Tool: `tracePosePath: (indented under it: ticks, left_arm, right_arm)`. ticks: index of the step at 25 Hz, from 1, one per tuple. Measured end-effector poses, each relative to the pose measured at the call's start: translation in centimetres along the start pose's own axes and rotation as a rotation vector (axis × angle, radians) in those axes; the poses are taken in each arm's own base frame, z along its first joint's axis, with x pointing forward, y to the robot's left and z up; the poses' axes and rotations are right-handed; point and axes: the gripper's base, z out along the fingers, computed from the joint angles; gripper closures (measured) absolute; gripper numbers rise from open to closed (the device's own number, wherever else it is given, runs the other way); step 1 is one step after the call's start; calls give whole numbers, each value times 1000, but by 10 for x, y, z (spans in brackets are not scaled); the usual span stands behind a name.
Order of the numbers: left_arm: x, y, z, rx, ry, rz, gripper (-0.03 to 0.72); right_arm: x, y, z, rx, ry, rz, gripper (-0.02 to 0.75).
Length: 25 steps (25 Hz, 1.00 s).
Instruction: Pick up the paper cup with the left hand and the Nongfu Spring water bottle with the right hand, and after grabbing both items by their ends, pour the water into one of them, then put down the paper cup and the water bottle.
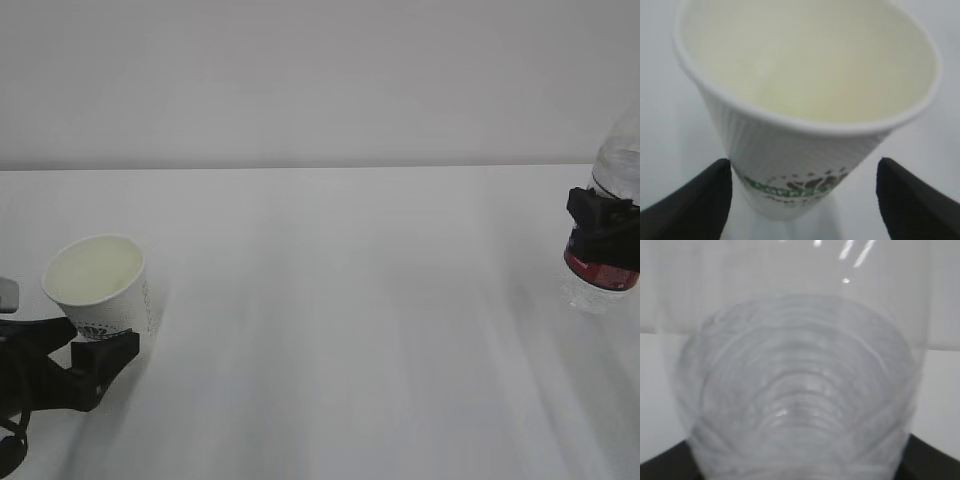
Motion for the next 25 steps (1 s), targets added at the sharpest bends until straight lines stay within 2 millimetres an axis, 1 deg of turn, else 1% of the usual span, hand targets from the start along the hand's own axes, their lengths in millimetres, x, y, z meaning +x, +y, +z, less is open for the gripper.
tracePosePath:
  ticks: [4,8,16,25]
  left_arm:
    - [-7,2,7,-7,-30,3,15]
    - [-8,3,9,-8,-37,4,15]
    - [0,6,22,-9,-3,-4,15]
    - [-5,8,34,3,-27,7,15]
  right_arm:
    - [0,0,0,0,1,-11,280]
    - [0,0,0,0,2,-16,280]
    - [0,0,0,0,0,-19,280]
    - [0,0,0,0,-1,-24,280]
